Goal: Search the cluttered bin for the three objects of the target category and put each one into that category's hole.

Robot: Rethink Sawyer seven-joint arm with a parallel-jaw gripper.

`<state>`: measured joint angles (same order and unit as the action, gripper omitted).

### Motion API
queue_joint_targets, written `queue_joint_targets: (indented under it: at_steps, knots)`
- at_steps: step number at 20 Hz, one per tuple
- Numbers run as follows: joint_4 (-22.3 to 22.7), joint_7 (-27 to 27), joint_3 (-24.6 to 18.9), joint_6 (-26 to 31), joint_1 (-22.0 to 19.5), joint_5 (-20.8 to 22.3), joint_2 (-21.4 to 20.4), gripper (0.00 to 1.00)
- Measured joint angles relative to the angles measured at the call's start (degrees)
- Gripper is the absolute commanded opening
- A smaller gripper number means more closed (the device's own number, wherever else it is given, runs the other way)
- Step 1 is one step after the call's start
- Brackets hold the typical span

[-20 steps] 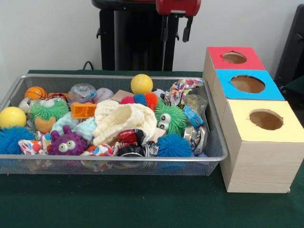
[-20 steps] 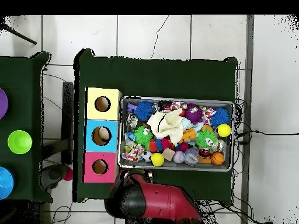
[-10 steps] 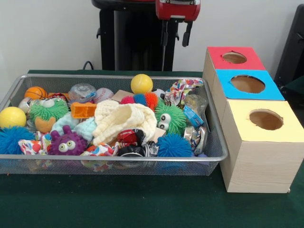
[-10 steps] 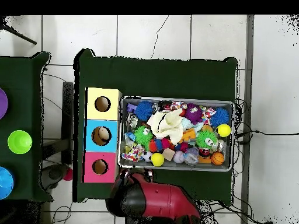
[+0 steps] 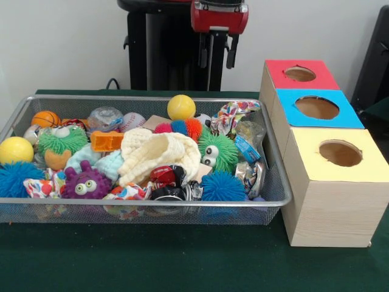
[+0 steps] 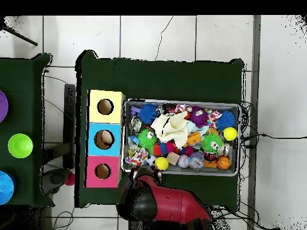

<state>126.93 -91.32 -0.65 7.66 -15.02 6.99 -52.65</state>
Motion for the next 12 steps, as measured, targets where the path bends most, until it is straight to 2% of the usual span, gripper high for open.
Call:
queue_joint_targets:
  at_steps: [7,12]
  knots:
    - [0.6,0.0,-1.3,-9.4,-1.2,0.0,3.0,1.0]
    - [2.9,0.0,-4.1,-12.7,-3.5,0.0,4.8,1.0]
